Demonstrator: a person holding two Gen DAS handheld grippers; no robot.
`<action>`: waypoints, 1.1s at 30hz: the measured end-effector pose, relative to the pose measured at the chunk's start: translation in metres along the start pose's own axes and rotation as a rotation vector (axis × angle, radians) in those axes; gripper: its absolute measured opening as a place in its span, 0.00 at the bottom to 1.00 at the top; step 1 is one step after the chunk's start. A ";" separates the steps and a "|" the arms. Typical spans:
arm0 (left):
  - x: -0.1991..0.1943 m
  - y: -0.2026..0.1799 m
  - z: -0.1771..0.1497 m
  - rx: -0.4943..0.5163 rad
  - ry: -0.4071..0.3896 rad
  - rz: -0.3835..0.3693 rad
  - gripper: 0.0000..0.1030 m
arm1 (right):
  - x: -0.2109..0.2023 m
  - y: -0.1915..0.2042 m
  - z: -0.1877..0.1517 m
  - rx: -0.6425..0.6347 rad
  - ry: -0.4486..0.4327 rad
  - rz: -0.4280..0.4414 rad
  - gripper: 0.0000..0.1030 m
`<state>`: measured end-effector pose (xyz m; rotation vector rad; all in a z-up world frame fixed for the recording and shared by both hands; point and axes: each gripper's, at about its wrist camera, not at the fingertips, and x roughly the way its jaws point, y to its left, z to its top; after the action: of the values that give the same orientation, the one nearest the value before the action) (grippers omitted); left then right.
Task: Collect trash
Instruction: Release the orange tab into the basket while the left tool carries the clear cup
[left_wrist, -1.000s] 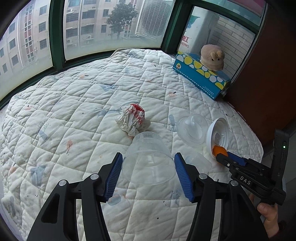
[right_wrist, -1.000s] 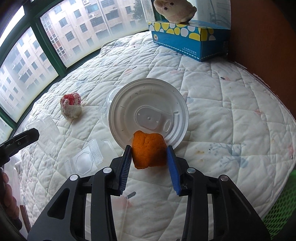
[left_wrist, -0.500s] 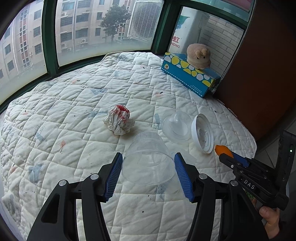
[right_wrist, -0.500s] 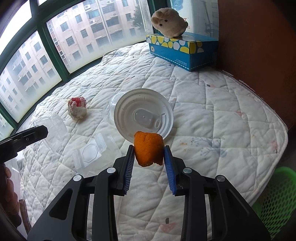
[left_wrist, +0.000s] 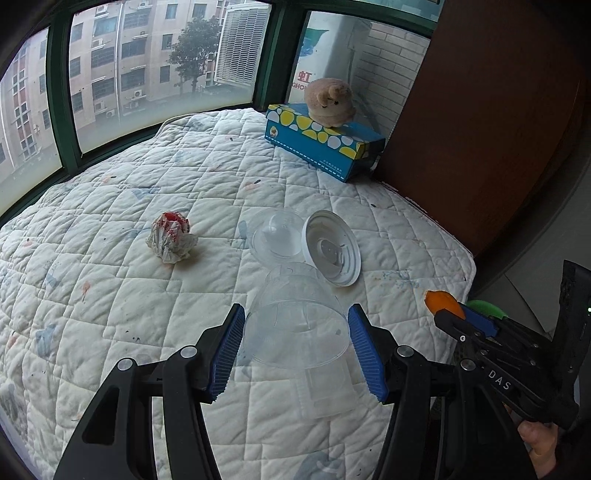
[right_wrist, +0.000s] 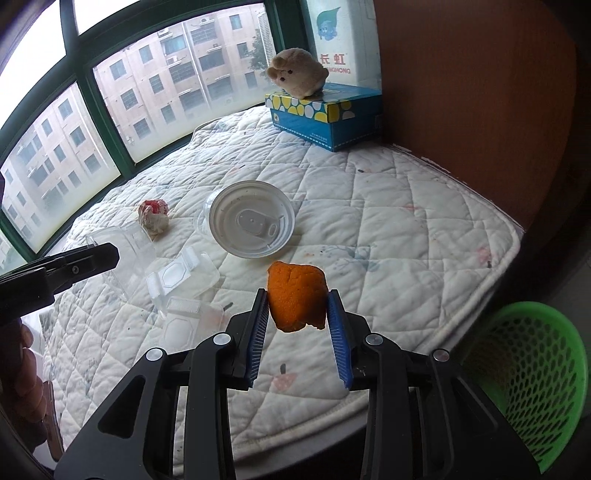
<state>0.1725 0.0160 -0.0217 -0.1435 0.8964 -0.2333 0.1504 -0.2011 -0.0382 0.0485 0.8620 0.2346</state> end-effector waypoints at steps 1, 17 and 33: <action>0.000 -0.006 -0.001 0.010 0.001 -0.006 0.54 | -0.004 -0.004 -0.003 0.004 -0.004 -0.009 0.32; 0.011 -0.106 -0.022 0.141 0.045 -0.116 0.54 | -0.061 -0.100 -0.056 0.148 -0.017 -0.154 0.32; 0.031 -0.187 -0.041 0.249 0.109 -0.189 0.54 | -0.098 -0.183 -0.106 0.282 0.005 -0.289 0.36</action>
<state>0.1329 -0.1738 -0.0290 0.0164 0.9548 -0.5298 0.0431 -0.4069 -0.0593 0.1851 0.8904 -0.1588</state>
